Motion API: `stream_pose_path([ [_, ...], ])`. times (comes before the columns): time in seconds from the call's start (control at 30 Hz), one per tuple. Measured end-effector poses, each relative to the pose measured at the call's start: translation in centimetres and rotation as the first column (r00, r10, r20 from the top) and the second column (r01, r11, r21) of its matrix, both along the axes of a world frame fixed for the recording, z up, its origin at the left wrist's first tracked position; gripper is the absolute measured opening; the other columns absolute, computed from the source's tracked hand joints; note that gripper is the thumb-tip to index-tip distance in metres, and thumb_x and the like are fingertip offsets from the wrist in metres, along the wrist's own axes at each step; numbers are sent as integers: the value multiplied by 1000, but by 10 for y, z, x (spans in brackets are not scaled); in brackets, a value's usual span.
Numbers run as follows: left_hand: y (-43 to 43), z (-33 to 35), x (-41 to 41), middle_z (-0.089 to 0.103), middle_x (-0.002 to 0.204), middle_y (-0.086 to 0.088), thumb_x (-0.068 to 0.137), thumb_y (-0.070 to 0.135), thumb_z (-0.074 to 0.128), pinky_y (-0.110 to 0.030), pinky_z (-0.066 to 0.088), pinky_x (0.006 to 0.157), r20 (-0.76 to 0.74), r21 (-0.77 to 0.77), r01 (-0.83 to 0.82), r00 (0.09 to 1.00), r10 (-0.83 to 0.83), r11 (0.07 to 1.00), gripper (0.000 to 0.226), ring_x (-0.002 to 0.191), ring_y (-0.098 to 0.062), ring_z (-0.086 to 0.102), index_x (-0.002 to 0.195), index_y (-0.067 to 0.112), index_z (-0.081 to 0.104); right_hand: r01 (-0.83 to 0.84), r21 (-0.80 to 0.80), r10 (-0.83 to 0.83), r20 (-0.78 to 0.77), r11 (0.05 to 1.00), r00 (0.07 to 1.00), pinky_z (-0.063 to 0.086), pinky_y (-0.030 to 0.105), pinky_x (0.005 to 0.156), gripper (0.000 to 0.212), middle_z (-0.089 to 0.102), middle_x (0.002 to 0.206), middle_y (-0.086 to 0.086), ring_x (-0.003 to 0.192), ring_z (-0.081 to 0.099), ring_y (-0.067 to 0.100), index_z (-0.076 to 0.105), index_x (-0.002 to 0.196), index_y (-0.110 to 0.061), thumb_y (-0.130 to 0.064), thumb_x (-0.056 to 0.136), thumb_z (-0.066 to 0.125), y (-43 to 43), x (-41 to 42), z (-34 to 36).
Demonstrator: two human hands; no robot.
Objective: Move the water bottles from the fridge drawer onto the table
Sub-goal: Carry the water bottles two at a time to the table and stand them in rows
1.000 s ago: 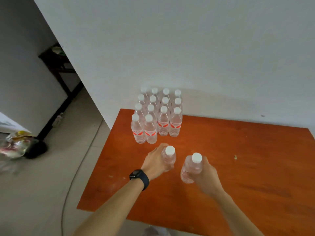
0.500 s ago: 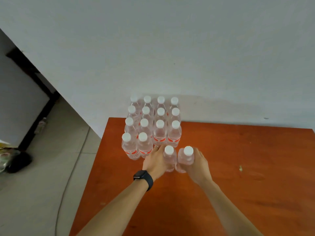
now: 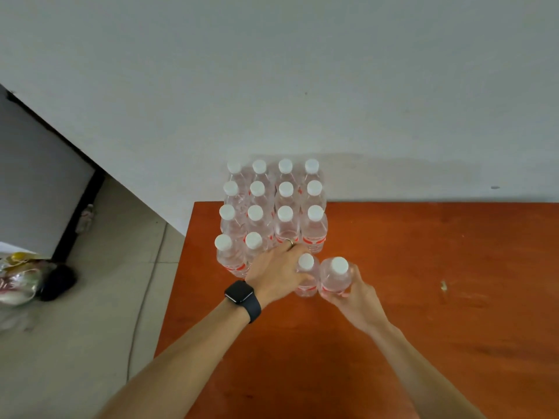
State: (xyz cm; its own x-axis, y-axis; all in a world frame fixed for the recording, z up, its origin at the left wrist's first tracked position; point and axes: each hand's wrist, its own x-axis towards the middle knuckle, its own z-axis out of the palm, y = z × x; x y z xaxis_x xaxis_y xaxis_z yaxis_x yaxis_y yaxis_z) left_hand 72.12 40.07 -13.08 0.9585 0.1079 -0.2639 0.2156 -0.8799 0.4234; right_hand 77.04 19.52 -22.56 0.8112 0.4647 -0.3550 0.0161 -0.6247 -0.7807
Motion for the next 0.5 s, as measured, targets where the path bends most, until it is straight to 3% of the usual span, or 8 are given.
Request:
stream_pose_path([
  [0.2,14,2,10,65,115,10,91,58,57,-32,34,92,142,361,38,985,-95,932,45,112,-15,49,126,29,61,-32,24,32,-33,999,999,54,28,87,79,63,121,-13,101,68,12,32,143,-30,-47,81,78,16,20,-2],
  [0.37,31,7,21,69,96,10,85,71,56,-35,35,90,118,432,-11,992,-45,902,46,104,-16,53,105,32,67,-44,35,44,-26,998,999,54,27,87,79,64,129,-8,104,68,14,30,144,-29,-46,82,77,40,28,-3],
  [0.5,39,6,20,68,98,10,85,73,53,-36,32,90,85,422,-7,996,-32,907,49,103,-16,51,108,32,66,-51,18,52,-32,999,998,51,27,89,82,60,136,-5,109,67,18,28,148,-23,-45,84,76,50,30,-3],
])
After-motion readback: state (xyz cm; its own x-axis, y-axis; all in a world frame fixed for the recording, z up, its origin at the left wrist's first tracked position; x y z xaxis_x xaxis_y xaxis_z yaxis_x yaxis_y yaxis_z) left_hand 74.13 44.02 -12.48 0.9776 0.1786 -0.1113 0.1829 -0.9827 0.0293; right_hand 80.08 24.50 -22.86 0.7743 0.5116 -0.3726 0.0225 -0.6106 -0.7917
